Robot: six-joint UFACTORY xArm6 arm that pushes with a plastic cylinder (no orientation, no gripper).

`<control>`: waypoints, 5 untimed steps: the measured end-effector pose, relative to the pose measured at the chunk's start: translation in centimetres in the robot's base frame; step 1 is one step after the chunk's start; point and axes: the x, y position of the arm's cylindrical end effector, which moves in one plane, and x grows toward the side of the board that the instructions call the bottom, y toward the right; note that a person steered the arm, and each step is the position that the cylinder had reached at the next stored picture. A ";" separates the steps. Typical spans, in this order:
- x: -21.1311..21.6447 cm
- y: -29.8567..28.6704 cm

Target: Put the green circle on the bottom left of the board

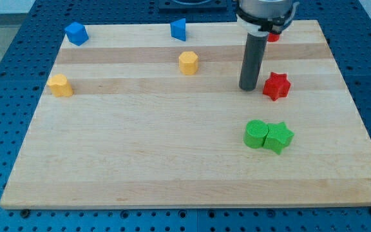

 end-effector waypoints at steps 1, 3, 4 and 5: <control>0.0 3.1; 0.0 5.9; -0.2 3.8; -0.2 2.9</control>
